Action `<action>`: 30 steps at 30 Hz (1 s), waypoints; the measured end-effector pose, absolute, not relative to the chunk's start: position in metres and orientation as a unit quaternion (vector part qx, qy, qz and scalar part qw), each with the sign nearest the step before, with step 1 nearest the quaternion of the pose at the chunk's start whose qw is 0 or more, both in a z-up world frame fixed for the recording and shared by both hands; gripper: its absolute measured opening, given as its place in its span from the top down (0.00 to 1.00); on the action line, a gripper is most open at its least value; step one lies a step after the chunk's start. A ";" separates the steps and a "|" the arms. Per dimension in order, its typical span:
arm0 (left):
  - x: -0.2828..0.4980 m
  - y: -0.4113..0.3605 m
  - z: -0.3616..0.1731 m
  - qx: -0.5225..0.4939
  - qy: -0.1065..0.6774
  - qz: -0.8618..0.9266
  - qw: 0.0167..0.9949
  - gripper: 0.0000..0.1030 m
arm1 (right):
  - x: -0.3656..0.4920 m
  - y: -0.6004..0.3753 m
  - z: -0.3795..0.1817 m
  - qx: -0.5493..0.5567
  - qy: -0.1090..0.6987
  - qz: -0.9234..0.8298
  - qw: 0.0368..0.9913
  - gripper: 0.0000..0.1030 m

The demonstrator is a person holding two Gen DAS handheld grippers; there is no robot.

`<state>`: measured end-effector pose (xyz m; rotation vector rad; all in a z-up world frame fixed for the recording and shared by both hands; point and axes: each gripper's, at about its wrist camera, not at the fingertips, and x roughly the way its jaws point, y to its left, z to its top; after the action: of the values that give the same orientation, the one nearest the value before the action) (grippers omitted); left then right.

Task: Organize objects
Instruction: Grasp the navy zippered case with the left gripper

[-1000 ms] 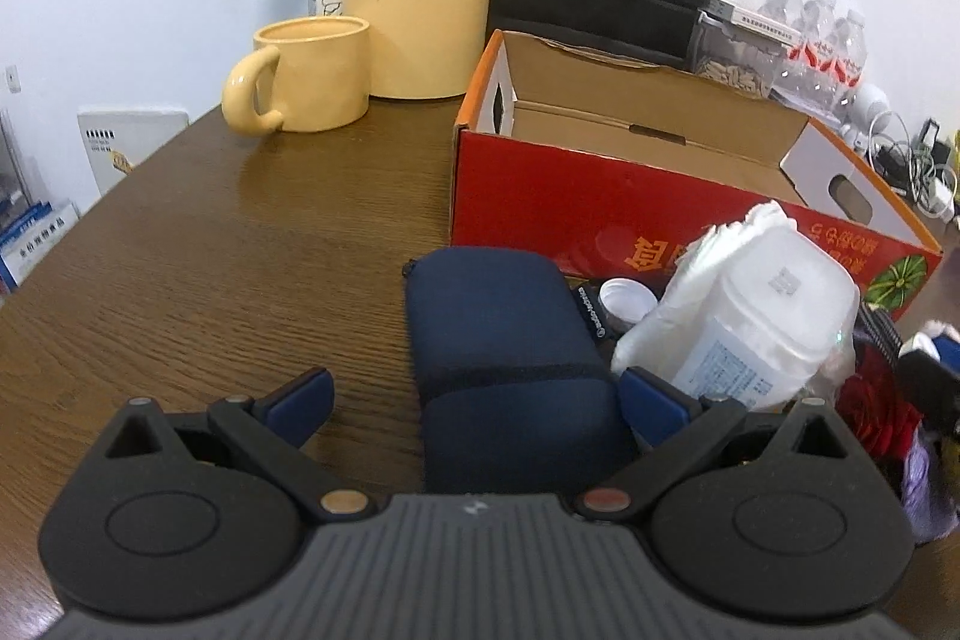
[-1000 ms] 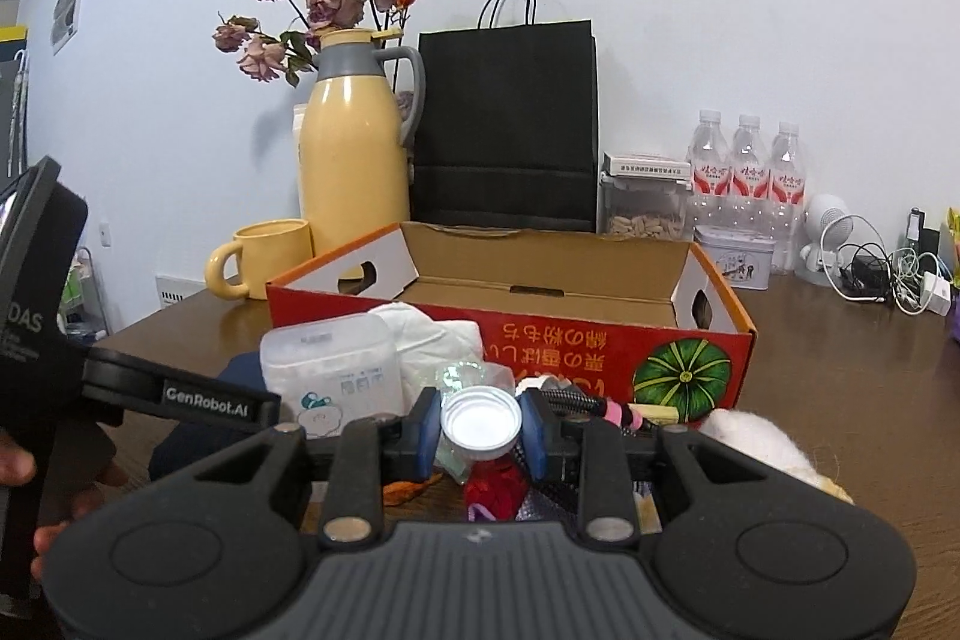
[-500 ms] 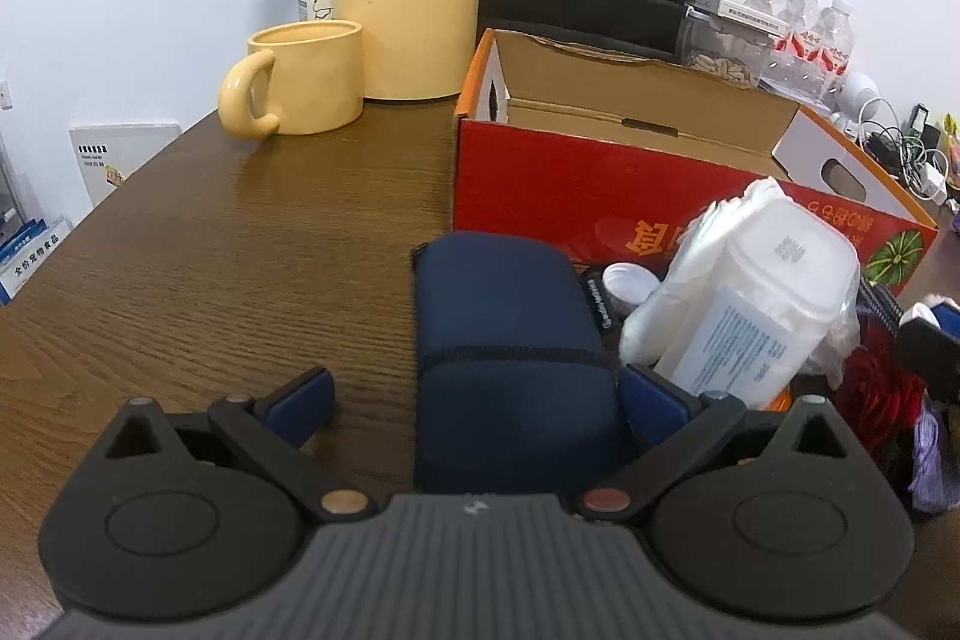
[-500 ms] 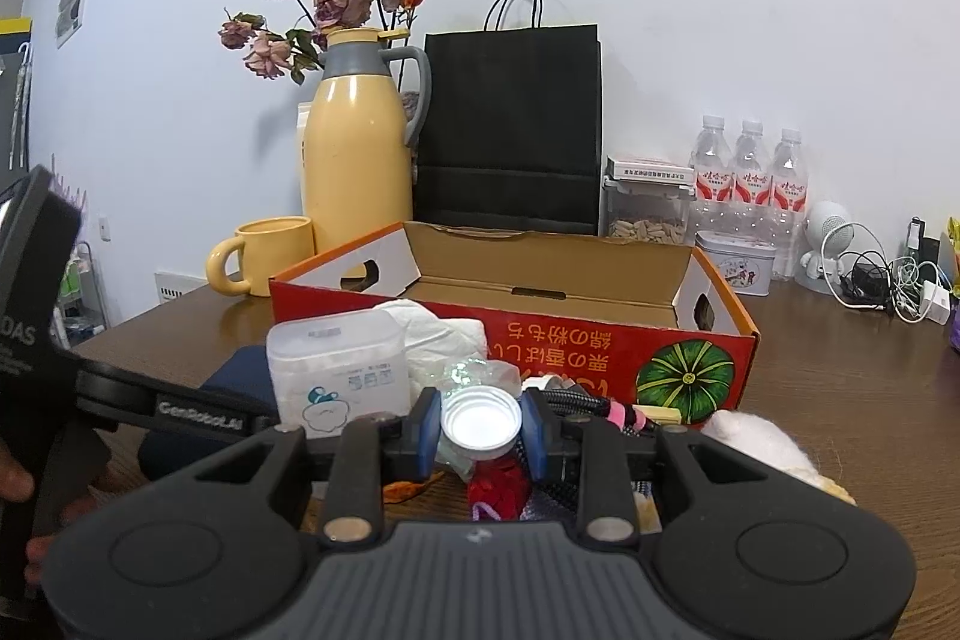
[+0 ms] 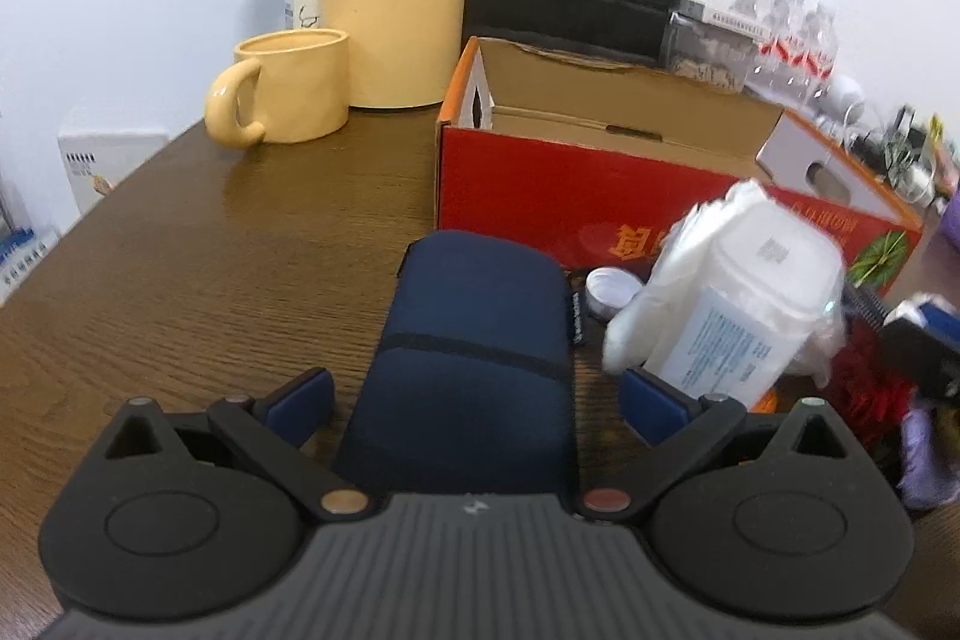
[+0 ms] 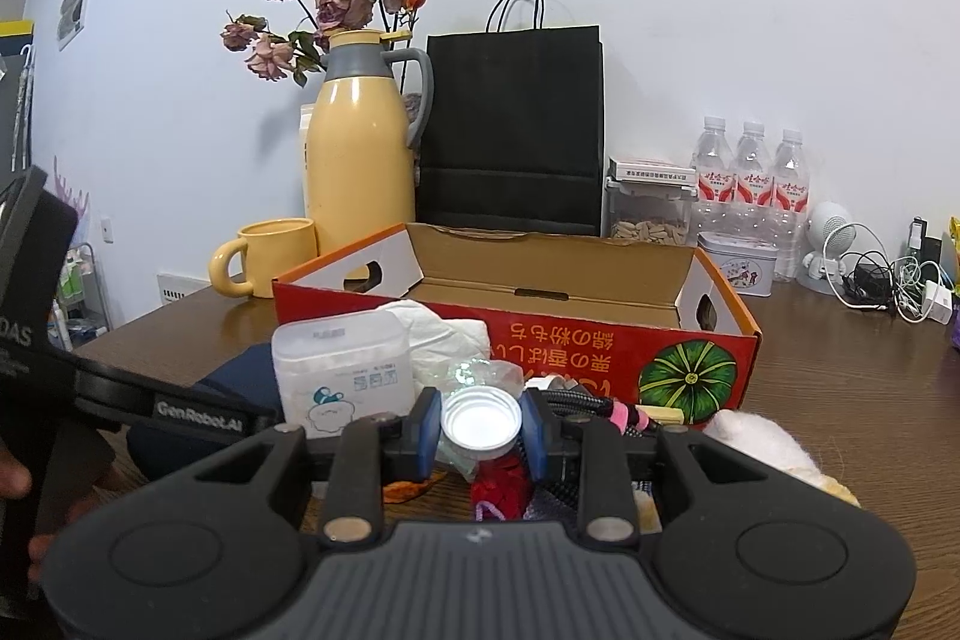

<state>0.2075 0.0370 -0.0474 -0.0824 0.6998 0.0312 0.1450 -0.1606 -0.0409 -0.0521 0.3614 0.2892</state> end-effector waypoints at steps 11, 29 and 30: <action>0.198 0.035 -0.050 -0.026 0.320 0.043 0.946 0.29 | 0.143 -0.161 -0.042 -0.020 0.174 0.150 0.973 0.73; 0.162 0.044 -0.029 -0.072 0.271 0.051 0.959 0.38 | 0.131 -0.164 -0.033 -0.017 0.142 0.155 0.978 0.73; 0.160 0.043 -0.023 -0.073 0.264 0.046 0.961 0.38 | 0.131 -0.165 -0.029 -0.015 0.139 0.158 0.977 0.73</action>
<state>0.1601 0.0430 -0.0226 -0.1472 0.5356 0.0942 0.1306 -0.1653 -0.0294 -0.0305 0.2806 0.3182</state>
